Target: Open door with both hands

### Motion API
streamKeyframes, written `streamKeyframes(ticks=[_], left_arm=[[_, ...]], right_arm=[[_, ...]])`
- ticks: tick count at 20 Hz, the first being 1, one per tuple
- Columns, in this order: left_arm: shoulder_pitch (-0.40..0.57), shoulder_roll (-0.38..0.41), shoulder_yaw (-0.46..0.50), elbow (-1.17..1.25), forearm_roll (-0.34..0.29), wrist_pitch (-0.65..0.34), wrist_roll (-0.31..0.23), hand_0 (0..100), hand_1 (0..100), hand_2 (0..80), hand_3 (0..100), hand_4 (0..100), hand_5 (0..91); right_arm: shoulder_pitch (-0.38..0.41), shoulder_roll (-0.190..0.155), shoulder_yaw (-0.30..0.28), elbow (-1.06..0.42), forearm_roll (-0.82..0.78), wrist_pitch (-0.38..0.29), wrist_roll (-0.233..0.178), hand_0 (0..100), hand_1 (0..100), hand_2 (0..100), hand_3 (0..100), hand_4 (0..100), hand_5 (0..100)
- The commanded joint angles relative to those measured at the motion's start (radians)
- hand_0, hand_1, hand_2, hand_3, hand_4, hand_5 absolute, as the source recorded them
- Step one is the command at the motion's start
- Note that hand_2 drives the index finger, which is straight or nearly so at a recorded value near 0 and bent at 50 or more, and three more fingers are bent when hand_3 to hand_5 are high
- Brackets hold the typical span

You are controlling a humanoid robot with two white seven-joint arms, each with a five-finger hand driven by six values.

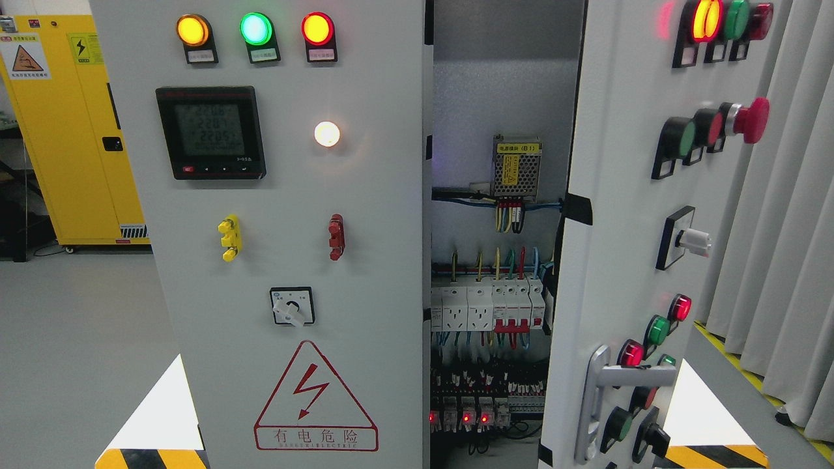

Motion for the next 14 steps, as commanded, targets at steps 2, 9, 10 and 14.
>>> streamKeyframes(ticks=[2, 9, 10, 14], left_arm=[[0.004, 0.020, 0.001, -0.001, 0.000, -0.003, 0.000, 12, 56, 0.0, 0, 0, 0.0], [0.010, 0.032, 0.004, -0.083, 0.001, -0.020, 0.000, 12, 56, 0.0, 0, 0, 0.0], [0.031, 0.035, 0.005, -0.173, 0.001, -0.031, 0.000, 12, 56, 0.0, 0, 0, 0.0], [0.162, 0.073, 0.007, -0.575, 0.003, -0.048, -0.003, 12, 56, 0.0, 0, 0, 0.0]], right_arm=[[-0.020, 0.003, -0.003, 0.000, 0.000, 0.000, -0.001, 0, 50, 4, 0, 0, 0], [-0.029, 0.000, -0.004, 0.000, 0.000, 0.000, -0.001, 0, 50, 4, 0, 0, 0], [-0.031, 0.000, -0.004, 0.000, 0.000, 0.000, -0.001, 0, 50, 4, 0, 0, 0], [-0.044, 0.003, -0.004, 0.000, 0.000, 0.000, -0.001, 0, 50, 4, 0, 0, 0]])
